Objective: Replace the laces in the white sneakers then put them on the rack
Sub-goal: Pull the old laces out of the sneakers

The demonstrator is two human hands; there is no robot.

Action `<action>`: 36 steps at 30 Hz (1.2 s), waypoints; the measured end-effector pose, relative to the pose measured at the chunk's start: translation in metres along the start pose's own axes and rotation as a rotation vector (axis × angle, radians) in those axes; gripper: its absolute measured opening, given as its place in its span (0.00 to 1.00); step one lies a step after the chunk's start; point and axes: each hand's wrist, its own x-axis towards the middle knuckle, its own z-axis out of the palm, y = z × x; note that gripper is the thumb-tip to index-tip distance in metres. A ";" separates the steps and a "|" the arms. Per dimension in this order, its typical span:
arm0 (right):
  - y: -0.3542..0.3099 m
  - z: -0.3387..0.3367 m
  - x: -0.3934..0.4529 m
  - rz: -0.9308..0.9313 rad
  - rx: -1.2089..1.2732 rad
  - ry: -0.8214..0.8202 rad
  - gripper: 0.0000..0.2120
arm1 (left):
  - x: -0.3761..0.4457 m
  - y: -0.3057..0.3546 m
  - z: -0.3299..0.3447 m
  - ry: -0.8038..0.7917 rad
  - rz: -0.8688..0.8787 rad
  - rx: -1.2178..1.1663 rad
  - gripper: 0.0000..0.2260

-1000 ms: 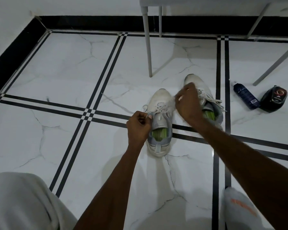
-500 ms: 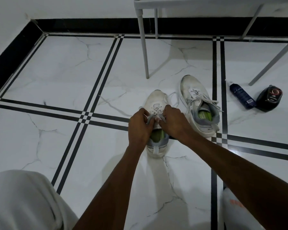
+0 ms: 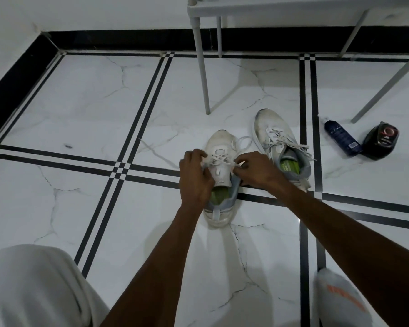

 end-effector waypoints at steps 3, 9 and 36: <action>-0.007 0.000 0.001 -0.039 -0.144 0.003 0.09 | 0.003 0.011 0.008 -0.074 0.198 0.256 0.15; -0.006 -0.005 0.001 0.005 -0.132 -0.003 0.14 | 0.008 0.012 0.015 -0.047 0.367 0.335 0.04; -0.007 -0.010 0.003 0.132 0.129 -0.032 0.16 | 0.019 0.005 -0.012 0.037 0.108 0.071 0.14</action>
